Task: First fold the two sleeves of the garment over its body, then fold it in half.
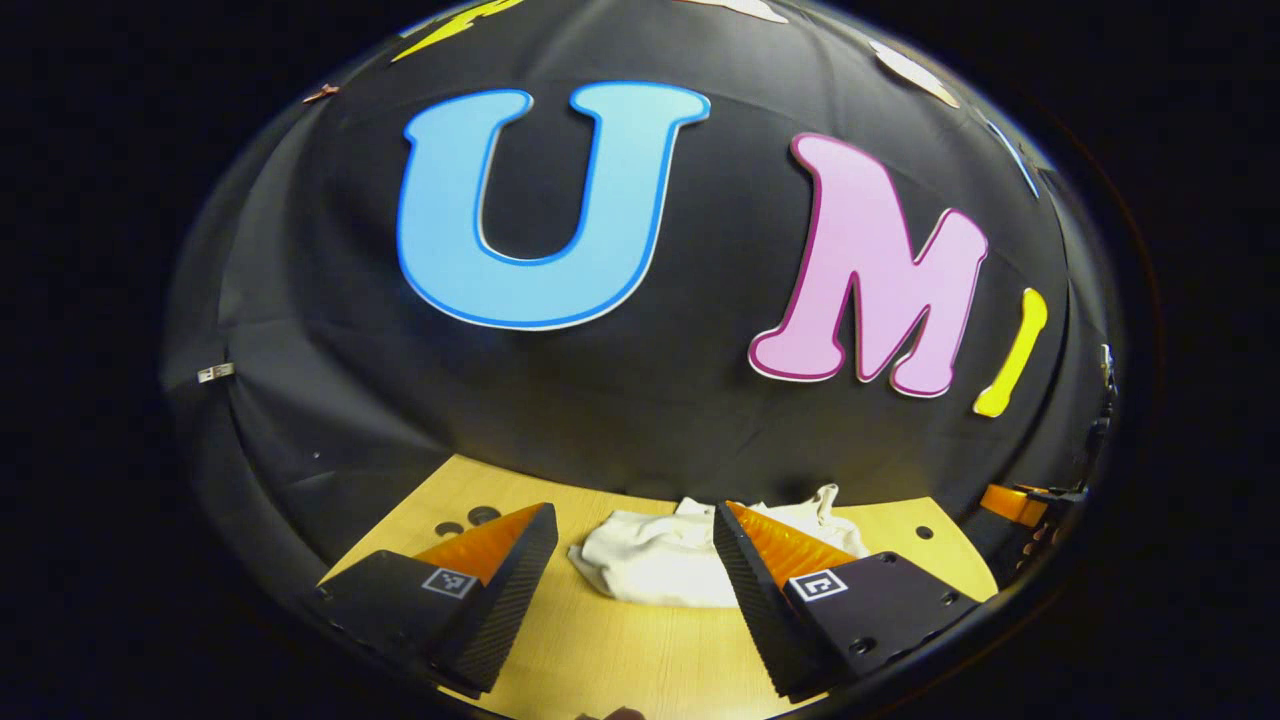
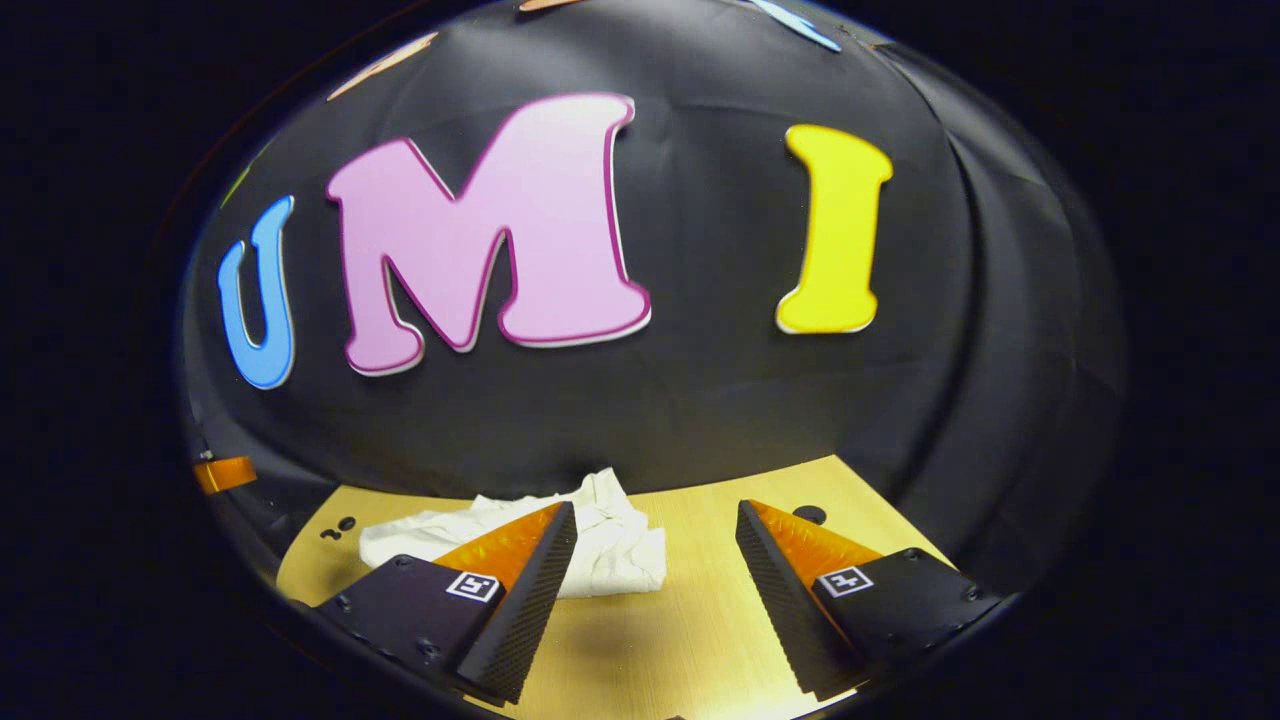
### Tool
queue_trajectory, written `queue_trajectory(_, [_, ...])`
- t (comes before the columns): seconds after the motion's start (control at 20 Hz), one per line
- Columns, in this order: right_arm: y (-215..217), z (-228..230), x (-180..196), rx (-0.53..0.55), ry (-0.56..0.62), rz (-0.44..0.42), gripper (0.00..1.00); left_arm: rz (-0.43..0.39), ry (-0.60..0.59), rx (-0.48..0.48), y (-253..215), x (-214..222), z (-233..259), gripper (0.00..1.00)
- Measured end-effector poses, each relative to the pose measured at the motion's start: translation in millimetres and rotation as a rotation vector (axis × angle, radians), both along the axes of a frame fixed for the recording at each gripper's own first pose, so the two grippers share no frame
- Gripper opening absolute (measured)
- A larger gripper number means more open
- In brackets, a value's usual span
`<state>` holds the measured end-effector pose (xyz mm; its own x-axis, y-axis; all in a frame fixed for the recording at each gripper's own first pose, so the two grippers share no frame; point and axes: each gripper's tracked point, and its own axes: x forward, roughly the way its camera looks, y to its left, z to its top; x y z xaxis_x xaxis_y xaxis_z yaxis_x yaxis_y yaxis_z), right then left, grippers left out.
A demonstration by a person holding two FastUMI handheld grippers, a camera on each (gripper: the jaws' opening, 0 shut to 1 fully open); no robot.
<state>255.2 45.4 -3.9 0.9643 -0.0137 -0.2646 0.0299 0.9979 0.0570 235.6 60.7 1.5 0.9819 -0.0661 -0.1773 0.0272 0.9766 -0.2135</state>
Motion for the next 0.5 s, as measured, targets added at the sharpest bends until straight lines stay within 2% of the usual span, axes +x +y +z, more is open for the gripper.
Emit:
queue_trajectory(0.05, [-1,10,-13,0.008,-0.025,-0.004,0.98,0.0,-0.003,-0.007,6,-20,5,0.92])
queue_trajectory(0.1, [-2,21,-27,0.01,-0.045,-0.005,0.98,0.006,-0.016,0.0,15,-39,10,0.97])
queue_trajectory(0.35, [3,49,-121,-0.036,-0.081,0.005,0.98,0.015,-0.066,0.019,34,-132,22,0.97])
queue_trajectory(0.5, [10,48,-173,-0.044,-0.062,0.009,0.98,0.012,-0.096,0.026,39,-177,23,0.97])
